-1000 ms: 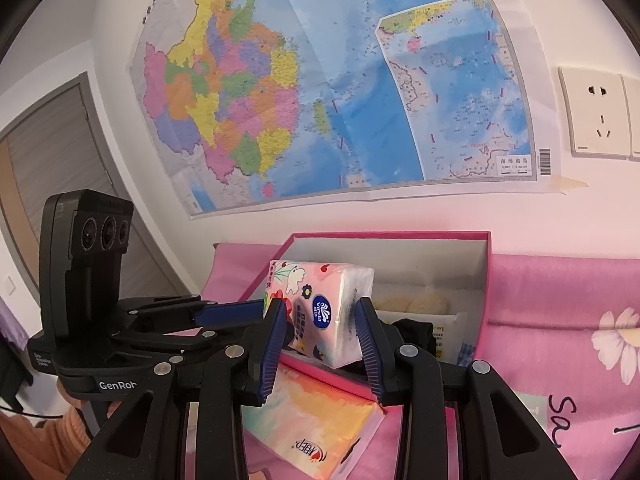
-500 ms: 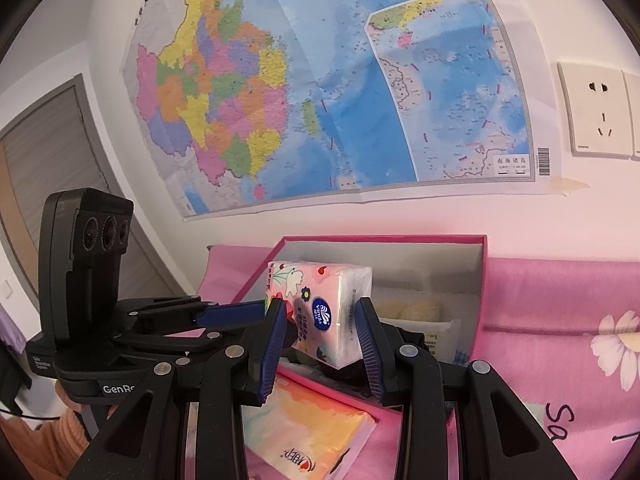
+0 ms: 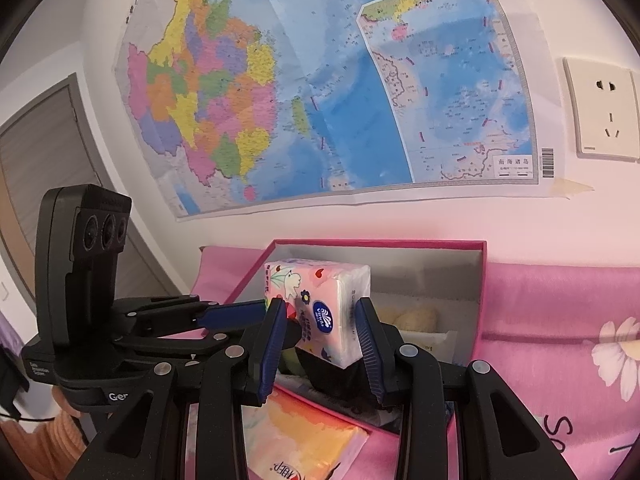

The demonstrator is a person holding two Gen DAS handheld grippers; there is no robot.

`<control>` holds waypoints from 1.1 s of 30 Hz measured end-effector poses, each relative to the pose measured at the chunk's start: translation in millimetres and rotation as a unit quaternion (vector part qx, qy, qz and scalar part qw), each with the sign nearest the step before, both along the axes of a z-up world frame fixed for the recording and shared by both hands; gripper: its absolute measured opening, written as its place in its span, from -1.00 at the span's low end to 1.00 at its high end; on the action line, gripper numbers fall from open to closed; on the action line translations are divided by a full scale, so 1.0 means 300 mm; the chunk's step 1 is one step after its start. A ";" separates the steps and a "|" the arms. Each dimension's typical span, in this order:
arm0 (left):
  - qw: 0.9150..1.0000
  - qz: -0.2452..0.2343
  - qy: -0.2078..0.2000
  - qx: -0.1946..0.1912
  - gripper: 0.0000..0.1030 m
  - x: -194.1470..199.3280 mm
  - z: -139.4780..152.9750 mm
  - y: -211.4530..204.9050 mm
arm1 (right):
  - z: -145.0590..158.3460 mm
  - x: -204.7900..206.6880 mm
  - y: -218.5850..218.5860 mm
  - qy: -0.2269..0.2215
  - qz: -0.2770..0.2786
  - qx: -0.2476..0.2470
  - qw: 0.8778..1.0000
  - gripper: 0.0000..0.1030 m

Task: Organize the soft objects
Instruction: 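Lower the flower-printed tissue pack into the pink box and open both grippers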

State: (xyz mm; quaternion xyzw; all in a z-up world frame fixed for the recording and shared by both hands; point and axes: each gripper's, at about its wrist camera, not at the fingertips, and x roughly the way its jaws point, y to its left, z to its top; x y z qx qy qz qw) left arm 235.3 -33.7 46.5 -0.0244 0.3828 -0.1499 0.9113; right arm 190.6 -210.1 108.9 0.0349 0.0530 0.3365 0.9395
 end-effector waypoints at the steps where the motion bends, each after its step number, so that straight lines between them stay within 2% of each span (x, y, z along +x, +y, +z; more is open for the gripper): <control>1: 1.000 0.000 0.000 0.001 -0.33 0.003 -0.001 0.000 | 0.001 0.003 0.000 0.000 -0.001 0.000 1.000 -0.30; 33: 0.999 0.021 0.034 0.008 -0.34 0.111 -0.043 -0.011 | 0.014 0.124 -0.004 0.028 -0.004 0.013 1.000 -0.30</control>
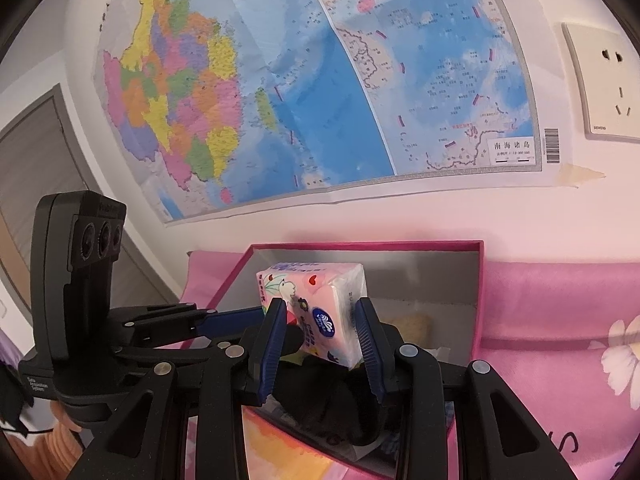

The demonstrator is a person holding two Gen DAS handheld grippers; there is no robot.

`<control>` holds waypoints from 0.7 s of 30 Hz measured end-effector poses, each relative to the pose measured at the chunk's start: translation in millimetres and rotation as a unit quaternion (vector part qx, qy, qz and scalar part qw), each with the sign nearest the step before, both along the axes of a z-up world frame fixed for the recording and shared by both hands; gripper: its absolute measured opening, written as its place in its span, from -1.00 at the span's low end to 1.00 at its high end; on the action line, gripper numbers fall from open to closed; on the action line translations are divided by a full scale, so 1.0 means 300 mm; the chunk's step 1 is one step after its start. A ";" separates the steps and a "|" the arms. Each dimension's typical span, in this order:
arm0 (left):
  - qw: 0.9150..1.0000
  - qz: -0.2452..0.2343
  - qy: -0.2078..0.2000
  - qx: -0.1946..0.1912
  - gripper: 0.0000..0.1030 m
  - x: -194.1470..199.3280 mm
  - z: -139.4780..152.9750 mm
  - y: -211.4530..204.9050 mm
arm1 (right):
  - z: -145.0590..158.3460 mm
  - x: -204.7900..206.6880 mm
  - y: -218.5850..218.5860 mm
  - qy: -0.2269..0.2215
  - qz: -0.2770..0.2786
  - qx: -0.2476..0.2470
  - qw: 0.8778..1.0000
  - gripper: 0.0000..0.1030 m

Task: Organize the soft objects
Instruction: 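Lower the flower-printed tissue pack into the pink box and open both grippers, then move both grippers back to the beige hand cream pouch on the table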

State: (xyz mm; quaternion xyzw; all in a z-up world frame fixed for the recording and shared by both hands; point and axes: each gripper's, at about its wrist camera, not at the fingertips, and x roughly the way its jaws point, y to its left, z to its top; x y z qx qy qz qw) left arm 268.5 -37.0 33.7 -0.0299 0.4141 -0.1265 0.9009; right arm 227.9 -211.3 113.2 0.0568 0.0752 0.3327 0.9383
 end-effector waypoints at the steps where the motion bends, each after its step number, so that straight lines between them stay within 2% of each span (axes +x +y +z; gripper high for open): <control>1: 1.000 0.000 0.001 0.000 -0.34 0.004 -0.002 -0.001 | -0.001 0.005 -0.001 0.002 0.000 0.001 1.000 -0.30; 21: 1.000 0.009 0.027 0.002 -0.33 0.044 -0.034 -0.005 | -0.018 0.067 -0.010 0.024 -0.018 0.003 1.000 -0.31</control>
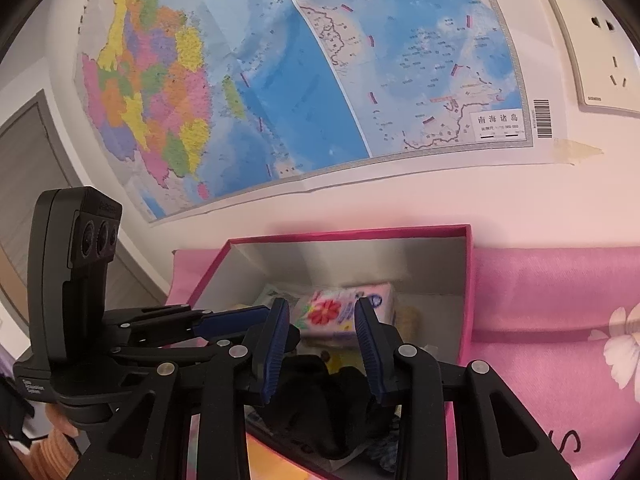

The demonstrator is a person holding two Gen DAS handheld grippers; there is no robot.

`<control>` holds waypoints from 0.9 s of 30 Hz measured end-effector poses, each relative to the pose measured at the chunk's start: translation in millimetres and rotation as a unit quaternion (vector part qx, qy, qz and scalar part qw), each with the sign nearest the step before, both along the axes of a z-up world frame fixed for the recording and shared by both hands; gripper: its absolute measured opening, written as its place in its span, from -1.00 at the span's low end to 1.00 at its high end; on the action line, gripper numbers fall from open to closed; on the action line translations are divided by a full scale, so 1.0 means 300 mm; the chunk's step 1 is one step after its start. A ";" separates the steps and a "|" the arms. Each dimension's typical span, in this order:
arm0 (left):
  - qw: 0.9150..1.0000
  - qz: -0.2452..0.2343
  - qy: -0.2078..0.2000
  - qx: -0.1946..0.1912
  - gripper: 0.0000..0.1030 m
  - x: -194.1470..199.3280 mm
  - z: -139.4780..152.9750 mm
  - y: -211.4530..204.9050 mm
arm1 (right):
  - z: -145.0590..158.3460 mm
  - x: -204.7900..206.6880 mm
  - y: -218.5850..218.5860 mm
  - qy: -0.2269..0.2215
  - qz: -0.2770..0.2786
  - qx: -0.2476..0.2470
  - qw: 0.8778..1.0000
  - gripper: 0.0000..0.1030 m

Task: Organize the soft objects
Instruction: 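Move both grippers back to the beige hand cream pouch on the table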

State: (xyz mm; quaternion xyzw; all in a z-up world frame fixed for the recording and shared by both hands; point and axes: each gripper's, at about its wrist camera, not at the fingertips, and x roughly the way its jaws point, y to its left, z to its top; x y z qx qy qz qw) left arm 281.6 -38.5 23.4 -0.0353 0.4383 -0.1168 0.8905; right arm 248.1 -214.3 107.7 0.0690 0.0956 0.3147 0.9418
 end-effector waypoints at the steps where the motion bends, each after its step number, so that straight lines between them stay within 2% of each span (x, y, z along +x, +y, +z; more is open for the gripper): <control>1: 1.000 -0.001 -0.003 0.002 -0.33 -0.004 0.001 -0.002 | -0.001 0.000 -0.001 0.000 -0.002 0.000 1.000 -0.31; 4: 1.000 -0.004 -0.012 0.011 -0.31 -0.025 0.008 -0.011 | -0.005 -0.007 -0.006 -0.001 -0.006 0.003 1.000 -0.31; 9: 0.999 -0.003 -0.048 0.025 -0.05 -0.090 0.046 -0.011 | -0.009 -0.033 -0.023 -0.006 -0.010 0.010 1.000 -0.28; 11: 0.998 -0.002 -0.063 0.027 -0.03 -0.123 0.067 -0.003 | -0.011 -0.054 -0.033 -0.012 -0.013 0.012 1.000 -0.27; 17: 0.993 -0.008 -0.112 0.033 0.06 -0.265 0.121 0.031 | -0.026 -0.162 -0.065 -0.039 -0.011 0.012 0.999 -0.06; 21: 0.990 -0.017 -0.130 0.045 0.07 -0.366 0.124 0.055 | -0.060 -0.251 -0.082 -0.053 0.000 0.002 0.999 0.02; 27: 0.990 -0.037 -0.127 0.052 0.07 -0.521 0.074 0.092 | -0.145 -0.358 -0.090 -0.049 0.026 -0.017 0.998 0.14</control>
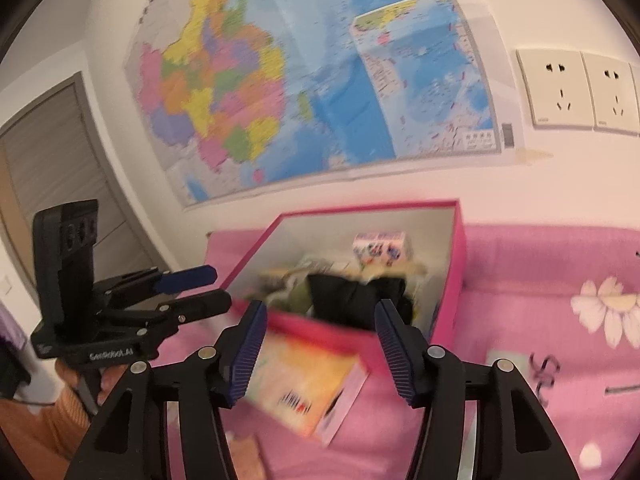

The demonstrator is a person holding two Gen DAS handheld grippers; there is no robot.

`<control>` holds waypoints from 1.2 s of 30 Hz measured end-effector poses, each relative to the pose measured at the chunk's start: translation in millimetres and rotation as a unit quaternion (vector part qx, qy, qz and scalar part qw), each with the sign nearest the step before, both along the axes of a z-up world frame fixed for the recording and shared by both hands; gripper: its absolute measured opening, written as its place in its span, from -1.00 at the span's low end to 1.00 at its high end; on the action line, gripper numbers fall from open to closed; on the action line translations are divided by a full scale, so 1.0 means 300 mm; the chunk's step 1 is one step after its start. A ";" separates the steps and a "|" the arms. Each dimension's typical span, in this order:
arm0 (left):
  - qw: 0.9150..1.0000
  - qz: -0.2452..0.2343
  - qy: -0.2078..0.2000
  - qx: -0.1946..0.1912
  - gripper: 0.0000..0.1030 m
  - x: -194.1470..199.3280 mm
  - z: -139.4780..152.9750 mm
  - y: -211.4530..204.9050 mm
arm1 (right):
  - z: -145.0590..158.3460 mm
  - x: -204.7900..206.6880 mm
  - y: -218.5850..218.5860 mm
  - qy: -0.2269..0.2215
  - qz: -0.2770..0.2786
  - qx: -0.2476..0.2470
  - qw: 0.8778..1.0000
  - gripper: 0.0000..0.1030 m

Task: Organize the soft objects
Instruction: 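Move both grippers back to the beige hand cream pouch on the table, then grasp the beige hand cream pouch with the right gripper while the left gripper pinches it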

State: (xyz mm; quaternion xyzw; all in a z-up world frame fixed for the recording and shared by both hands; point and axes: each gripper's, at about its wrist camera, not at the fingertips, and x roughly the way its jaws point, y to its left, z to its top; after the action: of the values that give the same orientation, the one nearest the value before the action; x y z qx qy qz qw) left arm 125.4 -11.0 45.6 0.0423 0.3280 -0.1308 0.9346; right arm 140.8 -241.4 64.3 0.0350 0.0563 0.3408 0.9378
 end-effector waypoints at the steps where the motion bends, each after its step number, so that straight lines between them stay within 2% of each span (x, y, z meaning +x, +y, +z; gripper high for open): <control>1: 1.000 -0.003 0.002 0.004 0.07 -0.023 -0.010 0.005 | -0.024 -0.016 0.003 0.006 0.008 -0.005 1.000 0.14; 4: 1.000 -0.009 0.022 0.010 0.07 -0.088 -0.067 0.022 | -0.104 -0.056 0.016 0.026 0.028 -0.019 0.999 0.15; 11: 0.995 -0.008 0.094 0.027 0.07 -0.177 -0.253 0.045 | -0.335 -0.078 0.100 0.113 0.061 -0.060 0.990 0.16; 14: 0.992 -0.011 0.122 0.018 0.07 -0.202 -0.316 0.056 | -0.406 -0.079 0.134 0.141 0.073 -0.069 0.985 0.16; 17: 0.991 -0.011 0.132 0.009 0.07 -0.220 -0.343 0.062 | -0.460 -0.093 0.172 0.162 0.088 -0.071 0.980 0.16; 25: 0.986 -0.027 0.161 -0.024 0.07 -0.238 -0.394 0.059 | -0.491 -0.087 0.230 0.177 0.097 -0.063 0.978 0.11; 33: 0.984 -0.035 0.168 -0.045 0.07 -0.234 -0.404 0.056 | -0.489 -0.063 0.239 0.186 0.081 -0.046 0.978 -0.18; 35: 0.984 -0.028 0.169 -0.048 0.07 -0.227 -0.405 0.065 | -0.494 -0.053 0.243 0.188 0.067 -0.050 0.979 -0.37; 36: 0.984 -0.026 0.170 -0.050 0.07 -0.225 -0.405 0.070 | -0.492 -0.049 0.247 0.186 0.065 -0.052 0.979 -0.37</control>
State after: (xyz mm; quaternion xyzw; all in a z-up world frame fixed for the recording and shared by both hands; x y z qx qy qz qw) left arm 58.0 10.0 -75.9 -0.0185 0.4742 -0.1766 0.8623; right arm 126.1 -167.2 -83.3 0.0458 0.2499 0.3850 0.8873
